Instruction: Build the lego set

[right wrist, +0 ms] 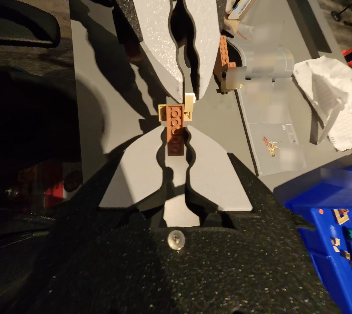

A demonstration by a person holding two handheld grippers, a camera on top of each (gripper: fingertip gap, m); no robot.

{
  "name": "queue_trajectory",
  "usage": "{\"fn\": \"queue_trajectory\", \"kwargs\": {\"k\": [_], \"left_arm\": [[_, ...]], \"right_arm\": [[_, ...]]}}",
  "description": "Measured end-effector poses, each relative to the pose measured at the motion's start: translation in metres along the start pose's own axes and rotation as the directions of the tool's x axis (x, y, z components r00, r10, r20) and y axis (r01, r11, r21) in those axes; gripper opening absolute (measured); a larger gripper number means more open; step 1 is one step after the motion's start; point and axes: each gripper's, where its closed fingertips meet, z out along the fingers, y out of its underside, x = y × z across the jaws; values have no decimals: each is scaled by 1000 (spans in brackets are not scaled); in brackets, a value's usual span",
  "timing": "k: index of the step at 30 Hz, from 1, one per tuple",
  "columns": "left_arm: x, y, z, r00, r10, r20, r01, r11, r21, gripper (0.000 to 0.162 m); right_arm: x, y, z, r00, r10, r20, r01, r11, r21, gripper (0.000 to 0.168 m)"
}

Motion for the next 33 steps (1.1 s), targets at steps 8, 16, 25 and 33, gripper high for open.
{"fn": "queue_trajectory", "kwargs": {"k": [8, 16, 25, 33], "left_arm": [[6, -4, -6, 999, 32, -39, -33, 999, -10, 11], [7, -12, -12, 995, 16, -97, -8, 996, 85, 11], [13, -20, -16, 986, 29, -161, 2, 982, 189, 11], [19, -30, -23, 977, 136, -161, -93, 963, 252, 11]], "right_arm": [[-4, -8, -3, 998, -56, -34, 58, 997, 50, 16], [-4, -20, -11, 1000, -6, -20, 10, 982, 191, 16], [-6, -28, -16, 988, -104, -113, 131, 955, 267, 16], [-10, -37, -24, 986, -117, -116, 150, 926, 345, 17]]}}
